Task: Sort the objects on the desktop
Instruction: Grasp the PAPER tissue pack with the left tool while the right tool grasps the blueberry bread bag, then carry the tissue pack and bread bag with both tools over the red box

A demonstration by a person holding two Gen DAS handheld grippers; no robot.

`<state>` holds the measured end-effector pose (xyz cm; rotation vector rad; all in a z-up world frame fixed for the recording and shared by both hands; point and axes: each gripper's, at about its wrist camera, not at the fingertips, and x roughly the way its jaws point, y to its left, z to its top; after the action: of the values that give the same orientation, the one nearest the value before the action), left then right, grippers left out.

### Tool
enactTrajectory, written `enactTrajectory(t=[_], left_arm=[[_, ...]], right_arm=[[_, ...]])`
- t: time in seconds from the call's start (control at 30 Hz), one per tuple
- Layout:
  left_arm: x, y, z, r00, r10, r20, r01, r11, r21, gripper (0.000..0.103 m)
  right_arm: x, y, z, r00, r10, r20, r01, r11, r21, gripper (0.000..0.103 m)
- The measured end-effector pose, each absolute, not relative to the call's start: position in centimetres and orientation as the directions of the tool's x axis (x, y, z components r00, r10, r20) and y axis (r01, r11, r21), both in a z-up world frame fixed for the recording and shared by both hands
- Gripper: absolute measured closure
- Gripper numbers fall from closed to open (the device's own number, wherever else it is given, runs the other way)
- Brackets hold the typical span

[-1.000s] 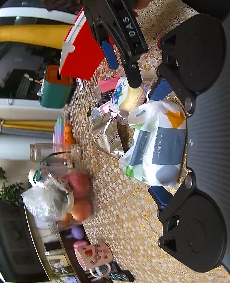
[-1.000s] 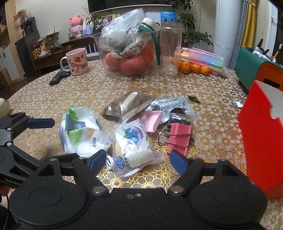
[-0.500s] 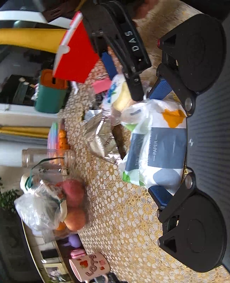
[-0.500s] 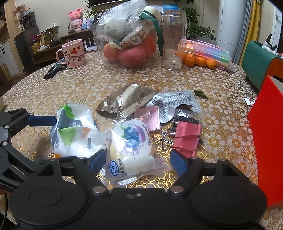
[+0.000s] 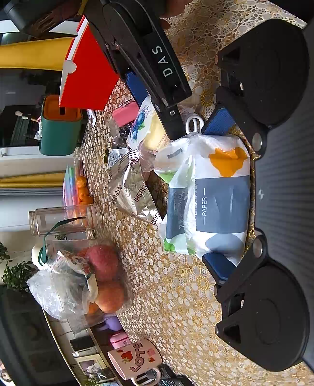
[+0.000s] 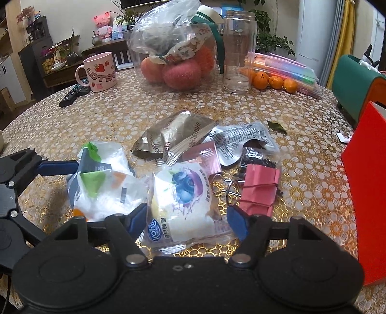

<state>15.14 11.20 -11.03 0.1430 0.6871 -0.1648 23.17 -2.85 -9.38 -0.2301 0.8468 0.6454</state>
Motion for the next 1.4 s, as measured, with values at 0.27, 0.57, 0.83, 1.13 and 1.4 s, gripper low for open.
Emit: enactTrajectory(t=[0.27,0.57,0.83,1.13,1.4], left_arm=[[14.0,10.2,-10.3,0.768,-0.106,-0.632,0.208,0.974,0.089,0.032],[12.7,8.7,-8.7,0.791,-0.094,-0.605,0.187,0.978,0.092,0.071],[11.1,7.1,-6.9,0.823,-0.082,-0.562,0.183,0.975,0.126,0.076],[9.4,4.7,-4.6,0.835,-0.088,-0.543,0.191,0.972,0.136,0.076],[8.0,3.0,-2.8,0.833,-0.094,-0.545,0.186,0.976,0.117,0.076]], right_arm=[[22.3,-3.1,-9.0,0.508,0.416,-0.754,-0.603,0.797,0.034,0.044],[20.9,-4.9,-7.8,0.503,0.427,-0.751,-0.584,0.809,0.069,0.051],[18.9,-6.9,-6.4,0.513,0.451,-0.731,-0.583,0.808,0.089,0.052],[17.1,-9.9,-4.5,0.534,0.473,-0.701,-0.584,0.806,0.098,0.053],[15.7,-12.3,-3.1,0.546,0.488,-0.681,-0.573,0.81,0.122,0.053]])
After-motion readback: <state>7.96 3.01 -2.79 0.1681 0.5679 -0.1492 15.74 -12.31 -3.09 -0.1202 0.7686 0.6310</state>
